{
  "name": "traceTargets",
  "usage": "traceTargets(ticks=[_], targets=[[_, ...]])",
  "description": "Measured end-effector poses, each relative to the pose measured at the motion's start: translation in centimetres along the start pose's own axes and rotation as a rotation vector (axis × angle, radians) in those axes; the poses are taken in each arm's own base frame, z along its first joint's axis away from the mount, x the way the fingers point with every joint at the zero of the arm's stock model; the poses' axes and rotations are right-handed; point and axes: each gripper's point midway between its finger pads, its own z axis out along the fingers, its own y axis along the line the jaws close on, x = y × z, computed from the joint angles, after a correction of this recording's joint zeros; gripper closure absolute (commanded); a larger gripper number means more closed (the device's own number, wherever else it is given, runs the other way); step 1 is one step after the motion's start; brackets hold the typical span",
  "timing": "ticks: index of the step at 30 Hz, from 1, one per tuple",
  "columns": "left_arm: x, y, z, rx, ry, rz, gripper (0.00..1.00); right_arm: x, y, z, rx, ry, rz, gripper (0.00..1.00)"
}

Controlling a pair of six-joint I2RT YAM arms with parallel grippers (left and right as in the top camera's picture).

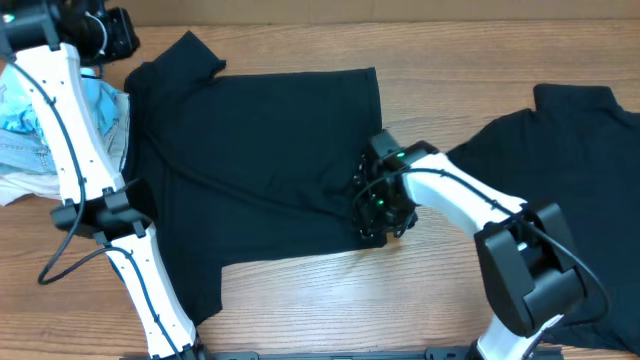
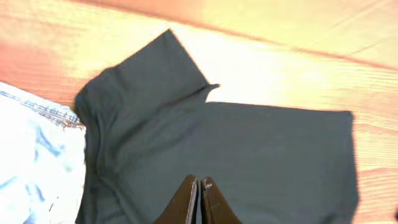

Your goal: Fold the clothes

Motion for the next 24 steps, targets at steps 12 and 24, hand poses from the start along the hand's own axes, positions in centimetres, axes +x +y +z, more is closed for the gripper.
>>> traceTargets(ticks=[12,24], targets=[[0.0,-4.9,-8.2,0.034,-0.099,0.096,0.89,0.8,-3.3,-0.3,0.210,-0.001,0.145,0.96],[-0.1,-8.0,-13.2,0.047,-0.195,0.174,0.85,7.2,-10.8,-4.8,0.444,0.223,0.567,0.54]])
